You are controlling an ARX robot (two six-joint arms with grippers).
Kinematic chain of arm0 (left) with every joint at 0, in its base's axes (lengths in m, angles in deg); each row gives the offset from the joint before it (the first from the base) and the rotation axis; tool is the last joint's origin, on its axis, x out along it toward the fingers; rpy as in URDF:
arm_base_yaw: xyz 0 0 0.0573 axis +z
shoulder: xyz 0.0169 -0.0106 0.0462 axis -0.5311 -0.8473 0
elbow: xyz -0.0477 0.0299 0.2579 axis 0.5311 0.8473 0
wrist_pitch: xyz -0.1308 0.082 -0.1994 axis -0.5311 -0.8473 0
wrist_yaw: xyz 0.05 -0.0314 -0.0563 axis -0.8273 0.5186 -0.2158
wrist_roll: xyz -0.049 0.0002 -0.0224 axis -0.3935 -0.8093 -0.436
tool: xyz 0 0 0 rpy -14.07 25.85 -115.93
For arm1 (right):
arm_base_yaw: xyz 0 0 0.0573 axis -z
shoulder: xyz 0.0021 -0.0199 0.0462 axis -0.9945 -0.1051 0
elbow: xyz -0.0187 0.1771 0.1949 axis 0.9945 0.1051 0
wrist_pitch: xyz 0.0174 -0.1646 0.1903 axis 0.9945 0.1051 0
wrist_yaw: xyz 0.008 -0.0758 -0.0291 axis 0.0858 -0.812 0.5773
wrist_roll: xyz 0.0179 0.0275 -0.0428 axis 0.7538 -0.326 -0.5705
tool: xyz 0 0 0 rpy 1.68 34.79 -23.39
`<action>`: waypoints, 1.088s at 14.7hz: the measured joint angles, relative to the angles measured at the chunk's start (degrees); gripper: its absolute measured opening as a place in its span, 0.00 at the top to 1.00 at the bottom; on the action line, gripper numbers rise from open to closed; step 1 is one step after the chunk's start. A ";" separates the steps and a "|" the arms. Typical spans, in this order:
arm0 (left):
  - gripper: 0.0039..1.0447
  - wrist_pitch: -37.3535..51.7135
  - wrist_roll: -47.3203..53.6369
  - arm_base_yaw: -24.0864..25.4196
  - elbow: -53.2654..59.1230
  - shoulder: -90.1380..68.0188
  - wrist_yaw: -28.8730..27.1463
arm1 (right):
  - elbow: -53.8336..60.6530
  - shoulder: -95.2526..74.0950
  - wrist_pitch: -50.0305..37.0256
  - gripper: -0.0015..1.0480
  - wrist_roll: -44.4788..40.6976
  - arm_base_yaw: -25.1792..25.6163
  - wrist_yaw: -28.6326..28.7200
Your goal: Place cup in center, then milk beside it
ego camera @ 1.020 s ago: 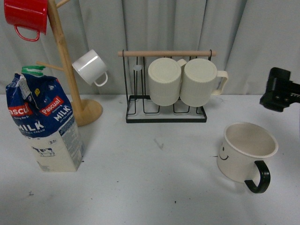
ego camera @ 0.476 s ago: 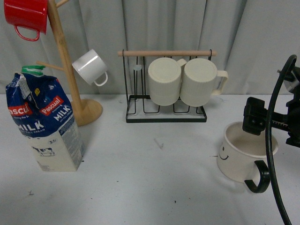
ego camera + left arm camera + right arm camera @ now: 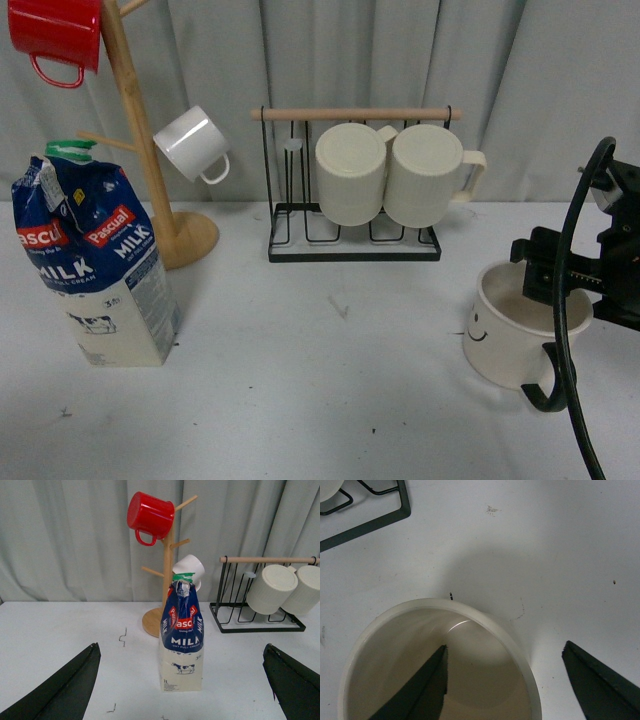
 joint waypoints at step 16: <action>0.06 0.00 0.00 0.00 0.00 0.00 -0.02 | -10.99 -0.39 10.34 0.97 -1.81 -16.24 -0.07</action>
